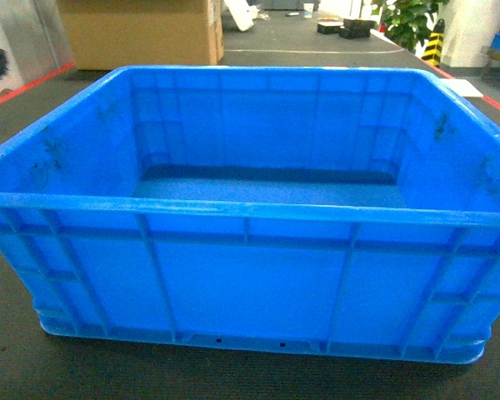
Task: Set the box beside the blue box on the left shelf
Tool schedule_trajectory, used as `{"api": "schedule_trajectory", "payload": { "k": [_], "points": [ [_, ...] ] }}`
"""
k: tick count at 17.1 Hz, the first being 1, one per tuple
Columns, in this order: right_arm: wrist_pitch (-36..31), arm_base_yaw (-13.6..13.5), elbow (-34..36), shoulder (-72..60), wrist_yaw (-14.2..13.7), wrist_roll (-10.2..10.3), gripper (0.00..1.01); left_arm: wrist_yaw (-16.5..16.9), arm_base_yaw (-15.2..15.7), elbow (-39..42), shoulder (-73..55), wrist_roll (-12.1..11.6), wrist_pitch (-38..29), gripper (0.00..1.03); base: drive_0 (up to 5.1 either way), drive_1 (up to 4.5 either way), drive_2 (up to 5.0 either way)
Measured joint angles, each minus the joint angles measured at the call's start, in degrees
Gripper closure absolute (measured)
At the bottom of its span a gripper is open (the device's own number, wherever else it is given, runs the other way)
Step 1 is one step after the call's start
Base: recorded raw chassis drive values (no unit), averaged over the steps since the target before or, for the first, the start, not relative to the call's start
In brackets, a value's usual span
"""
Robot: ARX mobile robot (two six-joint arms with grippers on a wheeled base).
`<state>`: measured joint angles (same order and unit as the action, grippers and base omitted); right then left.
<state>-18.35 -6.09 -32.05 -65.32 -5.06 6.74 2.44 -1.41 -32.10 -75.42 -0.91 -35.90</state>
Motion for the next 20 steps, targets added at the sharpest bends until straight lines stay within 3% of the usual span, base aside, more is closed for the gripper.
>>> {"api": "schedule_trajectory", "payload": {
  "k": [5,10,16,17,20],
  "points": [
    [6.1,-1.8,-11.8,-16.9,0.7,3.2,0.03,0.9,-0.7,-14.9,-12.4,0.5,16.2,0.05,0.0,0.0,0.0],
    [9.7,-1.9,-16.0,-24.0,3.0,7.3,0.03,0.1,-1.1,-21.8,-17.6,1.4,27.9,0.05,0.0,0.0,0.0],
    [12.0,-2.6,-17.7,-25.7,2.5,7.5,0.03,-0.3,-2.3,-25.1,-20.9,0.3,33.9,0.05,0.0,0.0,0.0],
    [13.0,-3.0,-18.3,-26.5,1.0,6.6,0.24,0.0,-2.3,-25.6,-20.9,-0.2,36.0,0.33,0.0,0.0,0.0],
    [13.3,-3.4,-18.5,-26.5,0.6,4.9,0.53,-0.1,-2.3,-25.9,-21.0,0.0,36.8,0.62,0.0,0.0,0.0]
  ]
}}
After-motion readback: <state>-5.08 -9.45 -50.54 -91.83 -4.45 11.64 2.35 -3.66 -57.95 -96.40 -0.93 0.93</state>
